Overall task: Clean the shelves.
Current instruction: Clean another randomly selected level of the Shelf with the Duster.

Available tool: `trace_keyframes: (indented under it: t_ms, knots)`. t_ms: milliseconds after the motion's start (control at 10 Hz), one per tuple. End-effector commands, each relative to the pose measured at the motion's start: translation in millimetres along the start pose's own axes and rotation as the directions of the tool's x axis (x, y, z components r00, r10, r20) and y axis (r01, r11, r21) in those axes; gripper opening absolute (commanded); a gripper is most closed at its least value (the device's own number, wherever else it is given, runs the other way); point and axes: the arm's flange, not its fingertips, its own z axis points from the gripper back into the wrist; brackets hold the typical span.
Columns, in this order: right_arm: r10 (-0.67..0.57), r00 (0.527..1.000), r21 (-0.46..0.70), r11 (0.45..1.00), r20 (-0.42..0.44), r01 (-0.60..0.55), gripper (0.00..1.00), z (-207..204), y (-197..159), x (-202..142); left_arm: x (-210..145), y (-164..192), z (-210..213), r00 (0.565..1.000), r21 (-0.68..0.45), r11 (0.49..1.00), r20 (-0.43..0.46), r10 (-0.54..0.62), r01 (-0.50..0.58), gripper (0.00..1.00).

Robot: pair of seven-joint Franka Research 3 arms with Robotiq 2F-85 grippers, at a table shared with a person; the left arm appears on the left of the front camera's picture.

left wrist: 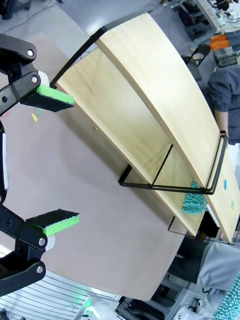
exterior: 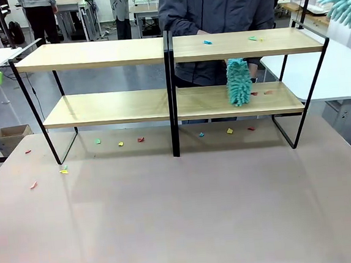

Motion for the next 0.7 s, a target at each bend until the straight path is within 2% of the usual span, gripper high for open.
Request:
trace_keyframes:
  t_ms: [0, 300, 400, 600]
  knots:
    - [0.019, 1.0, 0.003, 1.0, 0.004, -0.019, 0.12, 8, 7, -4, -1, 1, -1, 1.0, -0.006, 1.0, 0.001, -0.004, 0.004, 1.0]
    - [0.0, 1.0, 0.0, 1.0, 0.0, 0.0, 0.12, 0, 0, 0, -1, 1, -1, 1.0, -0.006, 1.0, 0.001, -0.004, 0.004, 1.0]
    - [0.123, 0.99, -0.024, 0.992, -0.062, -0.125, 0.12, -29, 29, -6, -1, 1, -1, 1.0, -0.006, 1.0, 0.001, -0.004, 0.004, 1.0]
    - [0.248, 0.948, 0.058, 0.969, -0.2, -0.241, 0.12, -92, 56, -23, -1, 1, -1, 1.0, -0.006, 1.0, 0.001, -0.004, 0.004, 1.0]
